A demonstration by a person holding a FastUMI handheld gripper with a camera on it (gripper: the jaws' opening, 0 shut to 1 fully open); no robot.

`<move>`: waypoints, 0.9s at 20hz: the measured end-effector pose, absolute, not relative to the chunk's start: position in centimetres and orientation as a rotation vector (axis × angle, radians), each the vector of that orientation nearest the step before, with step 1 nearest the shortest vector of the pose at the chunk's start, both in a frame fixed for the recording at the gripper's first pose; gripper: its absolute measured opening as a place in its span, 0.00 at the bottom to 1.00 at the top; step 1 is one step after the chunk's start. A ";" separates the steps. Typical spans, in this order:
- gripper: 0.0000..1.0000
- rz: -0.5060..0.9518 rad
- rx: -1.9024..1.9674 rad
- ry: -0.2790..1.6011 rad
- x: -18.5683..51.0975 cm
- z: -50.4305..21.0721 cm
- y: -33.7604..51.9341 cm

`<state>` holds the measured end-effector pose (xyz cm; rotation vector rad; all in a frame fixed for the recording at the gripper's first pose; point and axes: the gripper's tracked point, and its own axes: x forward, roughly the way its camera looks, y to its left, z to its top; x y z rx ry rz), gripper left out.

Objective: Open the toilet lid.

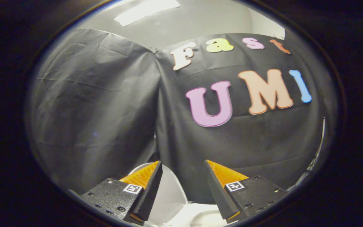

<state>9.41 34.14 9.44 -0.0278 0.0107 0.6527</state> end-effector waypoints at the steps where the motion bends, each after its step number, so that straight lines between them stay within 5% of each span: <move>1: 0.81 0.628 -0.027 0.002 9.9 9.8 32.5; 18: 0.75 0.385 0.012 -0.138 10.8 11.1 6.8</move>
